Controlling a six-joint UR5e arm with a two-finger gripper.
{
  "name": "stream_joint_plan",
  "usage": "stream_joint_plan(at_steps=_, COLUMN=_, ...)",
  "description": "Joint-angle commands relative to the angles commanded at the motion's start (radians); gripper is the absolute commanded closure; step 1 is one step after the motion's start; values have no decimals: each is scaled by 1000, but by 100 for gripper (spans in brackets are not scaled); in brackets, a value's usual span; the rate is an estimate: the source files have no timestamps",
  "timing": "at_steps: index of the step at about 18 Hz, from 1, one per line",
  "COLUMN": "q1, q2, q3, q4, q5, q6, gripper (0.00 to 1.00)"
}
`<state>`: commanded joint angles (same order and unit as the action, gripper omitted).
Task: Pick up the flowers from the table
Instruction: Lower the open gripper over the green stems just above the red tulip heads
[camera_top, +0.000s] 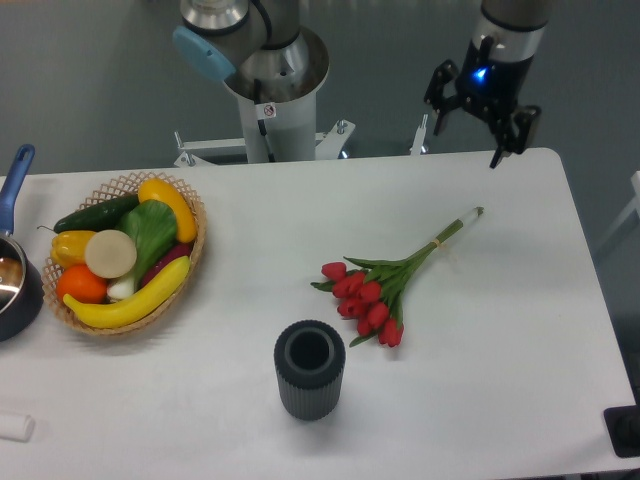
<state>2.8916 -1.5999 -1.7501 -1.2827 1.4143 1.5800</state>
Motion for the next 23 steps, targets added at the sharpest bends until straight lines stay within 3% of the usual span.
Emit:
stream_joint_plan(at_steps=5, q1=-3, q2=-54, q3=-58, q4=109, q5=3, q6=-6, gripper=0)
stream_joint_plan(at_steps=13, q1=-54, q2=-178, q3=-89, q4=152, q5=9, q6=-38, gripper=0)
stream_joint_plan(at_steps=16, q1=-66, q2=-198, q3=-121, q4=207, q5=8, q6=-58, gripper=0)
stream_joint_plan(at_steps=19, q1=-72, q2=-236, q3=-124, q4=226, q5=5, q6=-89, gripper=0)
stream_joint_plan(at_steps=23, q1=-104, q2=-284, q3=-126, q4=292, q5=5, q6=-123, gripper=0)
